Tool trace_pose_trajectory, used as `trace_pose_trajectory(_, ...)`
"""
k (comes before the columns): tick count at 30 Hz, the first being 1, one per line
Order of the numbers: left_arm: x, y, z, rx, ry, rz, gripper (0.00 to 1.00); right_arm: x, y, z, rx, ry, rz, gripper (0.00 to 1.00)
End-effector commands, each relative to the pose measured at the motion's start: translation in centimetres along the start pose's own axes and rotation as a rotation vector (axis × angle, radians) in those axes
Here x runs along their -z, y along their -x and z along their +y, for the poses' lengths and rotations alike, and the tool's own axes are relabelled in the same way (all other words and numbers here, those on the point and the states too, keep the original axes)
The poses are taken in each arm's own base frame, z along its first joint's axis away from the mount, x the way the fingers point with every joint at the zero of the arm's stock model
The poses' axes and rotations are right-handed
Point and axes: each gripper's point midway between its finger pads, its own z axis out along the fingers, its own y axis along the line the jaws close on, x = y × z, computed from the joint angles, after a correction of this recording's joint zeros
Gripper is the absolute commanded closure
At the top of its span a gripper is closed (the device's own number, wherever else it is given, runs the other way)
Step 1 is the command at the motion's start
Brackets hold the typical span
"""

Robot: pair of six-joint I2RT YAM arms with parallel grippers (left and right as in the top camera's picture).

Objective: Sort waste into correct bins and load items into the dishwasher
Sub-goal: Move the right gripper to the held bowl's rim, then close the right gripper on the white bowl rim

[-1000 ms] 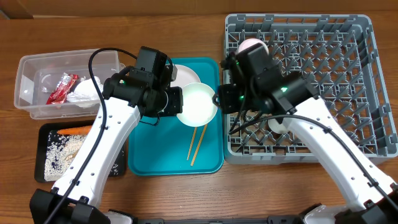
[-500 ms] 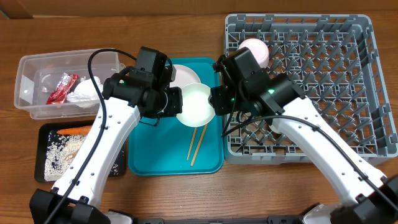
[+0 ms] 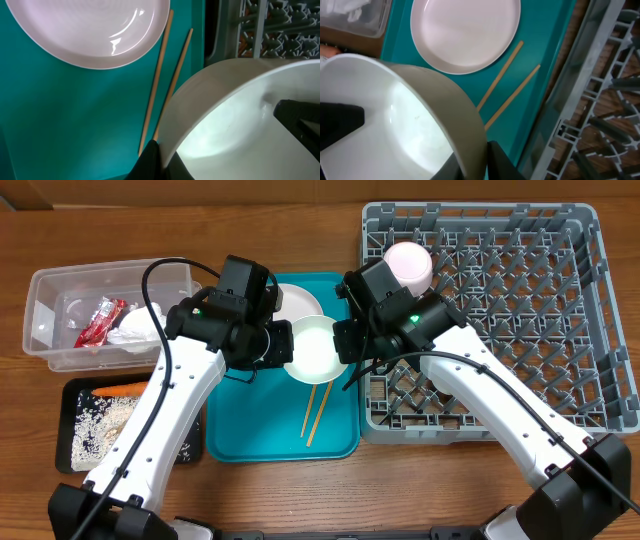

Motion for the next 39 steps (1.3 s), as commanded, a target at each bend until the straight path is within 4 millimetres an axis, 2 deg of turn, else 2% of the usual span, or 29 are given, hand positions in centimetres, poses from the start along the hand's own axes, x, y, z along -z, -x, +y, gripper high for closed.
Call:
trace_pose_trajectory(1,0.9,0.4,-0.9,-0.005,-0.028,-0.025,0.96,-0.1,0.1,0.0,0.013,-0.003,-0.005,0.81)
trace_pose_trajectory(8,0.9,0.4,-0.9,-0.005,-0.027,-0.025,0.96,0.8,1.4,0.8,0.02,0.019,-0.045,0.77)
trace_pose_trajectory(17,0.9,0.4,-0.9,-0.006,-0.024,-0.027,0.96,2.2,2.7,1.6,0.027,0.036,-0.083,0.79)
trace_pose_trajectory(23,0.9,0.4,-0.9,-0.006,-0.024,-0.027,0.96,2.2,2.0,1.7,0.024,0.049,-0.051,0.89)
trace_pose_trajectory(30,0.9,0.5,-0.9,-0.007,-0.022,-0.032,0.96,2.1,0.8,1.3,0.015,0.03,0.0,0.89)
trace_pose_trajectory(39,0.9,0.9,-1.0,-0.011,-0.029,-0.049,0.96,2.2,1.4,1.5,0.019,0.04,-0.026,0.89)
